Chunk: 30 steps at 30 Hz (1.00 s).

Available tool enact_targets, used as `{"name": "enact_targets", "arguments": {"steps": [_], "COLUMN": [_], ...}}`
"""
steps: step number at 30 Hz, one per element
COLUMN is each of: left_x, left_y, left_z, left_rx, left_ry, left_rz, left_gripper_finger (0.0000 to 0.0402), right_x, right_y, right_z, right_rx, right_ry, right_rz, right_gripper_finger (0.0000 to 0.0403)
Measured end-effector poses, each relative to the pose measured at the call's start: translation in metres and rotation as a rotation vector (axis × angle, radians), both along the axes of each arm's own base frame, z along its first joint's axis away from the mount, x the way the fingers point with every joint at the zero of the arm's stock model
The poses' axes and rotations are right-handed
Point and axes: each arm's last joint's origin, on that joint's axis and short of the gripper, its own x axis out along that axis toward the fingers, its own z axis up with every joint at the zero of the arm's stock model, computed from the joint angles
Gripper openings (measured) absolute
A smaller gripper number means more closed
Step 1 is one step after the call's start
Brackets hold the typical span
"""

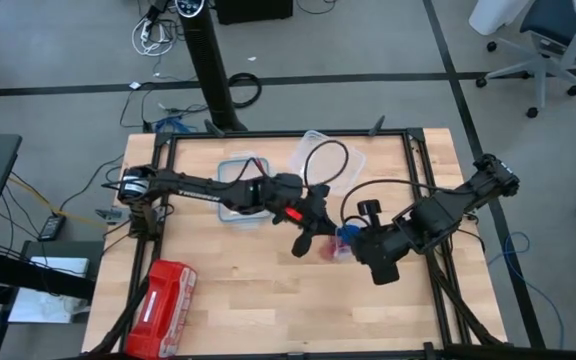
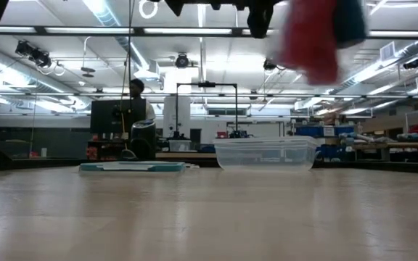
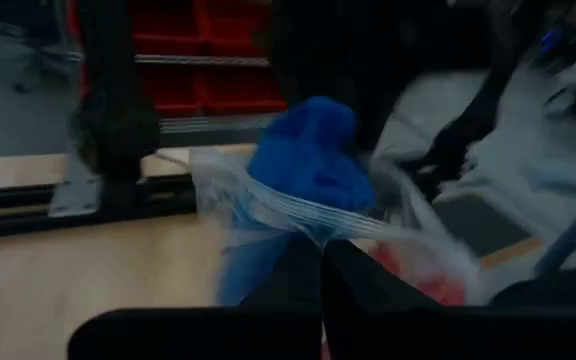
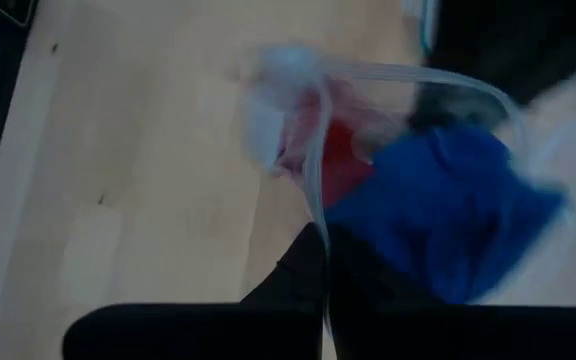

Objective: Roll bandage
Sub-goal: Put the blue bandage into the transparent zip bag

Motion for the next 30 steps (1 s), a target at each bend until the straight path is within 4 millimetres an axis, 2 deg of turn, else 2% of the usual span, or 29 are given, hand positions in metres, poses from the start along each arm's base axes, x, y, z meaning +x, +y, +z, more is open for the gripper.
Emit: {"name": "enact_targets", "arguments": {"steps": [5, 10, 14, 18, 20, 23, 25, 28, 30], "left_x": [-0.003, -0.011, -0.029, -0.042, -0.043, -0.047, -0.049, -0.05, -0.05], "left_y": [-0.02, -0.042, -0.05, -0.058, -0.062, -0.067, -0.067, -0.067, -0.066], "left_z": [-0.01, -0.004, 0.005, 0.01, 0.01, 0.005, 0.002, 0.001, 0.001], "left_rx": [0.192, 0.278, 0.326, 0.329, 0.328, 0.341, 0.349, 0.359, 0.363], "left_ry": [0.049, 0.062, 0.144, 0.202, 0.213, 0.261, 0.299, 0.309, 0.315], "left_rz": [0.084, 0.145, 0.209, 0.207, 0.197, 0.179, 0.186, 0.202, 0.205], "left_gripper_finger": [0.0, 0.0, 0.0, 0.0, 0.0, 0.0, 0.0, 0.0, 0.0], "right_x": [-0.007, -0.001, 0.004, 0.015, 0.019, 0.022, 0.024, 0.025, 0.03], "right_y": [0.003, 0.009, 0.009, 0.014, 0.01, 0.007, 0.004, 0.007, 0.005], "right_z": [0.0, -0.001, -0.002, -0.007, -0.006, -0.009, -0.012, -0.014, -0.017], "right_rx": [0.019, 0.051, 0.03, 0.11, 0.076, 0.167, 0.101, 0.212, 0.114], "right_ry": [0.032, -0.013, -0.048, -0.067, -0.113, -0.036, -0.04, 0.024, -0.017], "right_rz": [-0.025, 0.006, -0.015, 0.122, 0.069, 0.128, 0.062, 0.164, 0.138], "right_gripper_finger": [0.0001, 0.0001, 0.0001, 0.0, 0.0, 0.0, 0.0, 0.0, 0.0]}}
